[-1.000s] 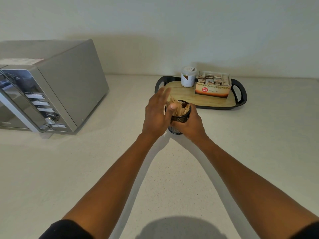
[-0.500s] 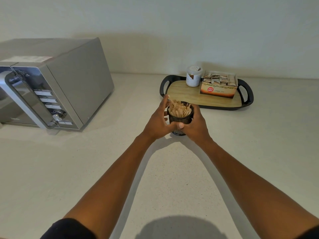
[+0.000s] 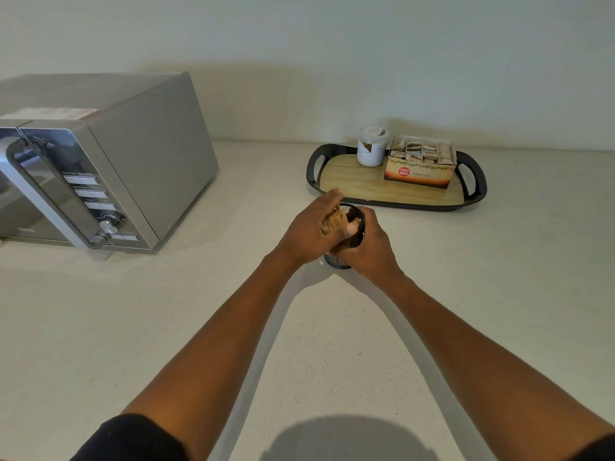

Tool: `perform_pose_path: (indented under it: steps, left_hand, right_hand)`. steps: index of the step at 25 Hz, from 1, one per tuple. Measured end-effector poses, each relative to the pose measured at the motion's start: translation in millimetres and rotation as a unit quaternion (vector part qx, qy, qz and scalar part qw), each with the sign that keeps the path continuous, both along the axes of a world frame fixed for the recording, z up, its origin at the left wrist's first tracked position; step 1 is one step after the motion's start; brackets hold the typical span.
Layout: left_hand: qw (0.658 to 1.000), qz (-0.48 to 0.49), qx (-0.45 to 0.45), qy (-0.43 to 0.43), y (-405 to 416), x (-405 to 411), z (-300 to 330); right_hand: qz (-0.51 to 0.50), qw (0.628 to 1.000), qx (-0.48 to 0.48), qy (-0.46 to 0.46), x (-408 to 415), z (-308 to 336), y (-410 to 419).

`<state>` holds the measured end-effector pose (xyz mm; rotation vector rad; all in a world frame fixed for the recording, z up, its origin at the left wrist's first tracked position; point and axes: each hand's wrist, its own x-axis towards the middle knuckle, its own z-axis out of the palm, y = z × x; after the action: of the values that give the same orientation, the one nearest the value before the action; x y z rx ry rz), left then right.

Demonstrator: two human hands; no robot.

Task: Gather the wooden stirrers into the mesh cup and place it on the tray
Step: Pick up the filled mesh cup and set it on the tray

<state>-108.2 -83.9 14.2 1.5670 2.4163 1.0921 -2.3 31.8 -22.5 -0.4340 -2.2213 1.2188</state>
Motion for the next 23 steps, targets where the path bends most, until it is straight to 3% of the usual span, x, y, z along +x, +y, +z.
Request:
perform_pose_path:
  steps: [4,9,15,23]
  left_hand:
    - [0.993,-0.044,-0.028,0.103,4,7,11]
    - [0.991,-0.012,0.13,-0.037,-1,12,17]
    - [0.987,-0.016,0.041,-0.152,-7,6,-1]
    - [0.985,-0.005,0.034,-0.172,-2,1,-8]
  right_hand:
    - [-0.001,1.0,-0.011,0.02,2,-3,0]
    - [-0.02,0.996,-0.065,0.051,0,7,2]
    - [-0.029,0.998,-0.043,0.032,-3,16,16]
    - [-0.037,0.998,-0.047,0.018,-4,12,19]
